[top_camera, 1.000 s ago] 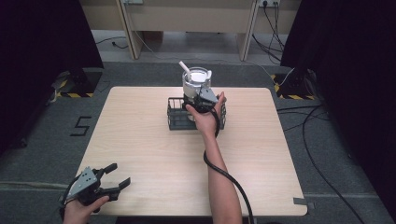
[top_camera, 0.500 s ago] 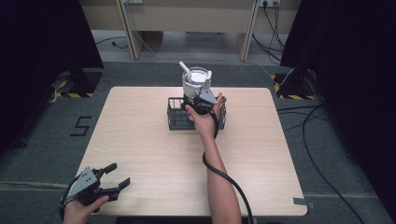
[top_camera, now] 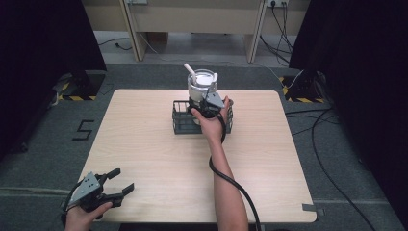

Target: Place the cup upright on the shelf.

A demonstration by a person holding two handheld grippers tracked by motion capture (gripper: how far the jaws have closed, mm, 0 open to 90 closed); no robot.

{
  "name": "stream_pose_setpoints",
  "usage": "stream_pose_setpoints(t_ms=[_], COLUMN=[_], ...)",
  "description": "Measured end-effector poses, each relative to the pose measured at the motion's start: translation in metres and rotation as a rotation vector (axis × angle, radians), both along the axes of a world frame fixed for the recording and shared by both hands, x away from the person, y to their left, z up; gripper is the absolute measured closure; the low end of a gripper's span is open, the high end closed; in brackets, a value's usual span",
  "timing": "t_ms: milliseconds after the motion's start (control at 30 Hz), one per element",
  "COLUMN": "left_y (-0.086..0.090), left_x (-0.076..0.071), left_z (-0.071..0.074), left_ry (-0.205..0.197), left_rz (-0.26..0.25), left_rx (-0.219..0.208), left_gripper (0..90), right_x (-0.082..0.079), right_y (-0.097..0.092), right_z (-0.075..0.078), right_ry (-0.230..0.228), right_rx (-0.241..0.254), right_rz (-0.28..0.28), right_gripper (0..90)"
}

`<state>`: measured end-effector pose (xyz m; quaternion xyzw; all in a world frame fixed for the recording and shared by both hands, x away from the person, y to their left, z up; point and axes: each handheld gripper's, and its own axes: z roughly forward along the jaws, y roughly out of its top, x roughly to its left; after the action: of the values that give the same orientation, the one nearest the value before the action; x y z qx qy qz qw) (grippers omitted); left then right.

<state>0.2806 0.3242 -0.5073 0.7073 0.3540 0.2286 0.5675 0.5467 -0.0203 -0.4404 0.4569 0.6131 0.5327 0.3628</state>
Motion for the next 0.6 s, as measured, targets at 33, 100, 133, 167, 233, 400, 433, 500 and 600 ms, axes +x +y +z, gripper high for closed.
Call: stream_pose_setpoints(t_ms=[33, 100, 133, 167, 233, 400, 433, 500, 600], left_y=[-0.0001, 0.0, 0.0, 0.0, 0.0002, 0.0012, 0.0009, 0.0008, 0.0006], left_x=[0.0, 0.0, 0.0, 0.0, 0.0, 0.0, 0.0, 0.0, 0.0], left_z=[0.0, 0.0, 0.0, 0.0, 0.0, 0.0, 0.0, 0.0, 0.0], left_ry=[0.0, -0.001, 0.0, 0.0, -0.001, 0.0, 0.0, 0.0, 0.0], left_rz=[-0.001, -0.001, -0.001, -0.001, -0.001, -0.001, -0.001, -0.001, 0.0], left_rx=[0.0, 0.002, 0.002, 0.002, 0.003, 0.007, 0.006, 0.006, 0.005], left_gripper=[17.6, 17.6, 17.6, 17.7, 17.7, 17.7, 17.7, 17.7, 17.7], right_x=[-0.0004, -0.0014, -0.0017, -0.0017, -0.0019, -0.001, -0.0017, -0.0021, -0.003], right_y=[0.0005, 0.0014, 0.0016, 0.0017, 0.0022, 0.0009, 0.0004, 0.0002, -0.0001], right_z=[0.0, 0.0, 0.0, 0.0001, 0.0002, 0.0014, 0.0012, 0.0006, 0.0004], right_ry=[0.0, 0.001, 0.002, -0.002, -0.001, 0.006, -0.001, -0.004, -0.003], right_rx=[0.001, 0.004, 0.003, -0.003, -0.004, -0.011, -0.015, -0.016, -0.017], right_rz=[-0.002, -0.011, -0.014, -0.018, -0.019, -0.011, -0.008, -0.002, -0.004], right_gripper=[9.2, 9.3, 9.3, 9.4, 9.3, 8.4, 8.8, 8.9, 7.3])
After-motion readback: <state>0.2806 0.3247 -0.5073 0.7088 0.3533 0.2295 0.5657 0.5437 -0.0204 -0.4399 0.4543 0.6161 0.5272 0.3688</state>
